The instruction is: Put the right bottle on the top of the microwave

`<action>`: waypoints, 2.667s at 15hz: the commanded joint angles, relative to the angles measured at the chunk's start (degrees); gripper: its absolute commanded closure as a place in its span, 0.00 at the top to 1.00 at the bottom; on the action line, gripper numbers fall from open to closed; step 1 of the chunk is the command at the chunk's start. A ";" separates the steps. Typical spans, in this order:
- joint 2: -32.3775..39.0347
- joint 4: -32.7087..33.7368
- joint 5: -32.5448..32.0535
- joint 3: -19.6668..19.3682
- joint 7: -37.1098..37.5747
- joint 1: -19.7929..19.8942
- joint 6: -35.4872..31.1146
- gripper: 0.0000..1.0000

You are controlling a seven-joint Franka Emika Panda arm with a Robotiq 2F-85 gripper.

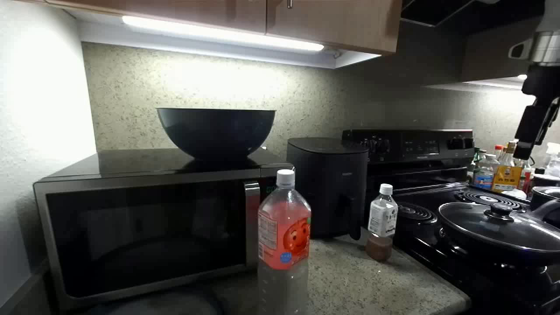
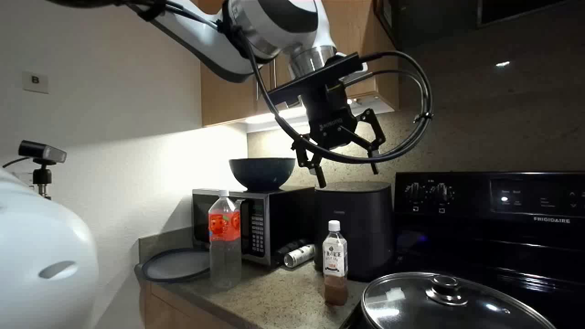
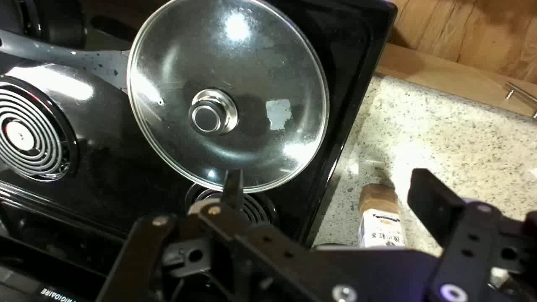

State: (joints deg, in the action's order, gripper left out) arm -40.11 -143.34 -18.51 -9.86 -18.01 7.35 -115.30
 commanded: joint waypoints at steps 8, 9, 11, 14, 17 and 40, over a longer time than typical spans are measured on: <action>1.69 0.68 -0.44 -0.07 -0.06 -0.73 -1.16 1.00; 2.70 0.94 -1.20 0.47 1.11 -0.48 -2.76 1.00; 6.55 2.50 -1.80 1.28 2.14 -0.80 -7.90 1.00; 14.29 6.93 -1.12 2.39 -0.13 -2.78 -14.14 1.00; 22.62 13.44 -0.62 3.58 -1.90 -4.66 -15.90 1.00; 31.31 11.63 20.52 1.29 -3.30 -6.90 -31.25 1.00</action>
State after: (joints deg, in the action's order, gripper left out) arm -10.08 -133.53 -3.49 -8.47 -16.93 1.84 -148.52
